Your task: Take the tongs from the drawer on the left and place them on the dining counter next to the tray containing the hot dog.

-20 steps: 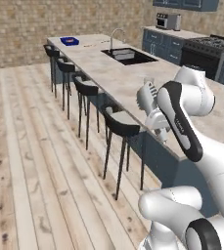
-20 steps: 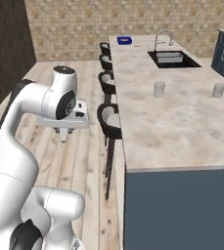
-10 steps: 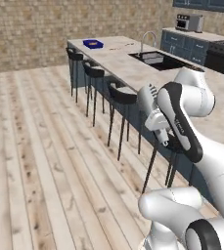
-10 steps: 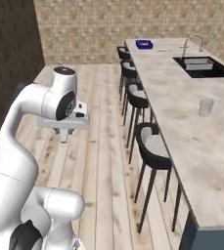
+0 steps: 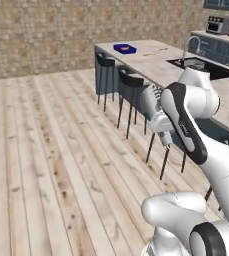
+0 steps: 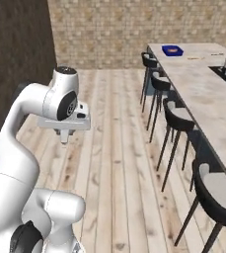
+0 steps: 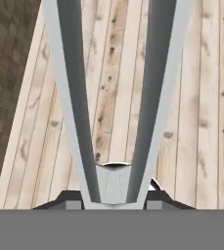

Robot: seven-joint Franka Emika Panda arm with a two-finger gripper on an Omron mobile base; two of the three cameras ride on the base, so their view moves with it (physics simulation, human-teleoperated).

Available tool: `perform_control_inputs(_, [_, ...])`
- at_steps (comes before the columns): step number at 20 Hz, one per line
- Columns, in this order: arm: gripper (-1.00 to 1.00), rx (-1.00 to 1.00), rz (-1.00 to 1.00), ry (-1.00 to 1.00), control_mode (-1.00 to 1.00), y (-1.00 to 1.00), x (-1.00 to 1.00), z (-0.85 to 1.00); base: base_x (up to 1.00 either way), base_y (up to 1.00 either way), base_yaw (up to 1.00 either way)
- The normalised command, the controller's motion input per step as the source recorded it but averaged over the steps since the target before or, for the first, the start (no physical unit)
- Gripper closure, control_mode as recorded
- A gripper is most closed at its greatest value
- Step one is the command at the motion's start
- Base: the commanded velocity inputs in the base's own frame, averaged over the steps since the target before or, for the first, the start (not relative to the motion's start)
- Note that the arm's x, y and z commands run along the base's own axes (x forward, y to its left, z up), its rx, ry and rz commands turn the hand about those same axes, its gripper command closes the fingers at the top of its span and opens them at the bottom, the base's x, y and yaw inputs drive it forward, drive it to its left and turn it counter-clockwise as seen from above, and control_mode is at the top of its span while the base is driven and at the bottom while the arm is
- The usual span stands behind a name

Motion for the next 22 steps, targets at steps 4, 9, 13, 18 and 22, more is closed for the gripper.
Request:
perform_control_inputs(4, [1.0, 0.0, 0.0, 0.0, 1.0, 0.0, 0.0, 0.0, 1.0, 0.8, 0.0])
perform_control_inputs(9, [1.0, 0.0, 0.0, 0.0, 1.0, 0.0, 0.0, 0.0, 1.0, 0.54, -0.01])
perform_control_inputs(13, [1.0, 0.0, 0.0, 0.0, 1.0, 0.0, 0.0, 0.0, 1.0, 0.38, -0.02])
perform_control_inputs(18, [1.0, 0.0, 0.0, 0.0, 1.0, 0.0, 0.0, 0.0, 1.0, 0.24, -0.01])
perform_control_inputs(22, [1.0, 0.0, 0.0, 0.0, 1.0, 0.0, 0.0, 0.0, 1.0, 0.26, 0.0])
